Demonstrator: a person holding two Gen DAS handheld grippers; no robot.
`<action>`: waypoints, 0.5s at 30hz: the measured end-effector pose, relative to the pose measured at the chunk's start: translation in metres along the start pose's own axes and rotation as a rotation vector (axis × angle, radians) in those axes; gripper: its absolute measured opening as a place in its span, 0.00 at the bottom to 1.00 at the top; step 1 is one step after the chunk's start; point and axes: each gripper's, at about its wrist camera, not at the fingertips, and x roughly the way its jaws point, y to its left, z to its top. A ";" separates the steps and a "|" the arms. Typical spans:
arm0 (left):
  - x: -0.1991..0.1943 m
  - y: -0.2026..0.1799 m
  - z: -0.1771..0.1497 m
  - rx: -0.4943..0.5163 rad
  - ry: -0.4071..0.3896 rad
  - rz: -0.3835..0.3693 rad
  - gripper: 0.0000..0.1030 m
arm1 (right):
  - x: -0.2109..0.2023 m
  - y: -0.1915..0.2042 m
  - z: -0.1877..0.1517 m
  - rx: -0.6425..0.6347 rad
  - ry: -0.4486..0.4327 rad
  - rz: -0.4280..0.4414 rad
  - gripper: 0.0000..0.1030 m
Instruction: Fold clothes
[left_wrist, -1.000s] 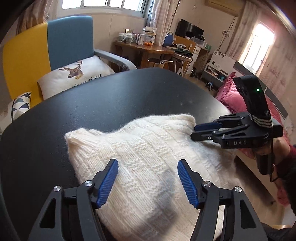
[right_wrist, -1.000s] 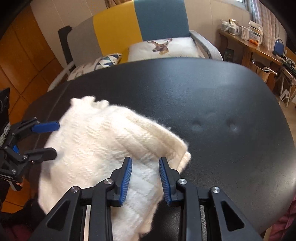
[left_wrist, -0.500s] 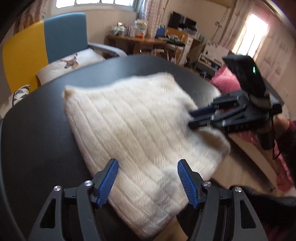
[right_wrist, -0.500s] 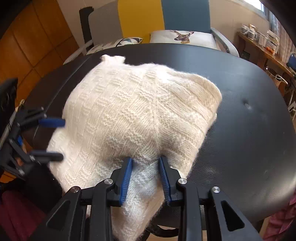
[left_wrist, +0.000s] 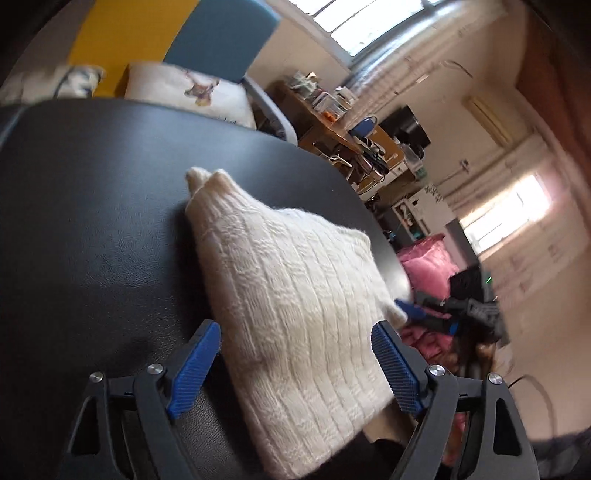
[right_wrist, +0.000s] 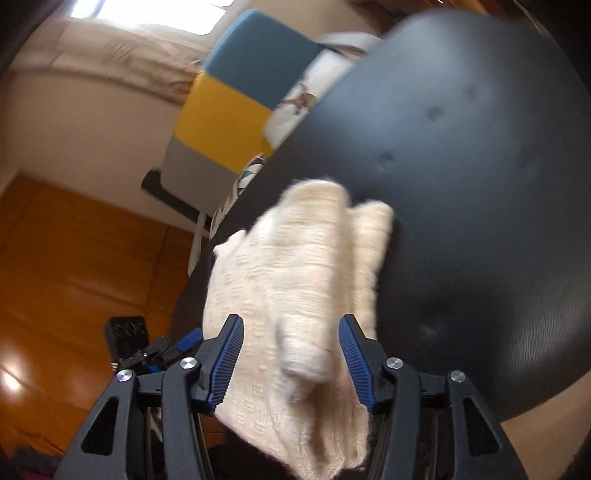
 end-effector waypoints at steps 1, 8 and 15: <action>0.003 0.007 0.006 -0.038 0.011 -0.019 0.82 | 0.002 -0.007 0.001 0.025 0.003 -0.002 0.54; 0.040 0.022 0.021 -0.094 0.093 0.001 0.83 | 0.030 -0.017 0.009 0.075 0.082 -0.020 0.59; 0.061 0.022 0.028 -0.095 0.130 -0.001 0.84 | 0.055 -0.020 0.015 0.094 0.119 -0.019 0.61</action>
